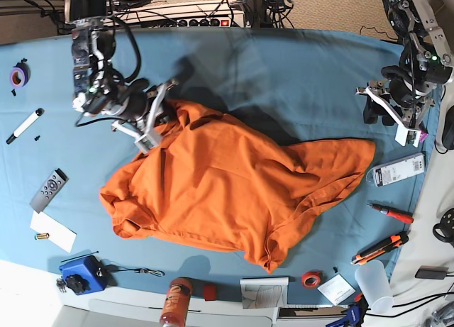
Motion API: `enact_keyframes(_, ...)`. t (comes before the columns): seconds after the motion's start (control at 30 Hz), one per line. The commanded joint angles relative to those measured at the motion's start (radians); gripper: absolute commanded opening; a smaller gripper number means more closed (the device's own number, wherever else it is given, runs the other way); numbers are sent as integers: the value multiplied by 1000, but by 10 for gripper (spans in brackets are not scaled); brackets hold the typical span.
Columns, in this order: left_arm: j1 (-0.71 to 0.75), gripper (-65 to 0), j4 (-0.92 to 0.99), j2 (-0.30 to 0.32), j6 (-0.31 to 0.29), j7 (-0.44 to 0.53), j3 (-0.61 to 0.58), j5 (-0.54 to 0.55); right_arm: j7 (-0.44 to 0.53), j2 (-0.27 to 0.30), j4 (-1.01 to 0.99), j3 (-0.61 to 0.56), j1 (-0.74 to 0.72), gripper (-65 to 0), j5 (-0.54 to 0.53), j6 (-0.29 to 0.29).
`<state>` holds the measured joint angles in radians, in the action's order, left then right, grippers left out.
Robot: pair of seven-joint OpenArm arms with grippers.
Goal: Layout the t-shirt on the table in an organized manner, then fold the t-shirt properly
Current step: 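Grasp the t-shirt collar area with the right gripper, then pull the grasped t-shirt part toward the right arm's side and release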
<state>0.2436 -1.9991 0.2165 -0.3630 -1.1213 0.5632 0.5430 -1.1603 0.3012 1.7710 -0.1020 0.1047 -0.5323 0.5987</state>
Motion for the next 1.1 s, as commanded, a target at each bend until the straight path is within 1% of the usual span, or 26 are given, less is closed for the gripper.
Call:
enact_keyframes(0.0, -6, -371, -20, 11, -1, 23, 3, 19, 36, 6, 69, 8, -8, -650, -27, 10)
enact_keyframes(0.1, -6, -371, -20, 11, -2, 23, 3, 38, 63, 3, 187, 56, -11, -650, -10, 11)
enact_keyframes(0.13, -6, -371, -20, 11, -4, 23, 3, 38, 75, -6, 206, 87, -12, -650, -5, 10)
enact_keyframes(0.2, -5, -371, -20, 11, -4, 23, 3, 38, 96, -40, 212, 159, -22, -650, -23, 10)
enact_keyframes(0.27, -5, -371, -20, 11, -4, 23, 3, 38, 99, -79, 212, 238, -37, -650, -75, 11)
enact_keyframes(0.33, -6, -371, -20, 11, -4, 23, 3, 38, 100, -105, 211, 304, -58, -650, -104, 19)
enact_keyframes(0.47, -6, -371, -20, 11, -4, 31, 3, 38, 122, -109, 178, 364, -114, -650, -82, 24)
enact_keyframes(0.6, -5, -371, -20, 11, -4, 30, 3, 38, 154, -110, 11, 365, -218, -650, -70, 22)
enact_keyframes(0.77, -5, -371, -20, 11, -4, 30, 3, 38, 198, -109, -275, 365, -413, -650, -61, 32)
enact_keyframes(0.8, -5, -371, -20, 11, -4, 31, 3, 38, 214, -110, -330, 365, -454, -650, -36, 40)
enact_keyframes(0.87, -6, -371, -20, 11, -4, 31, 3, 38, 240, -109, -439, 365, -536, -650, 16, 40)
enact_keyframes(0.93, -5, -371, -20, 11, -4, 31, 3, 38, 240, -107, -543, 365, -607, -650, 44, 40)
enact_keyframes(1.07, -5, -371, -20, 11, -4, 31, 3, 38, 241, -108, -704, 365, -679, -650, 81, 33)
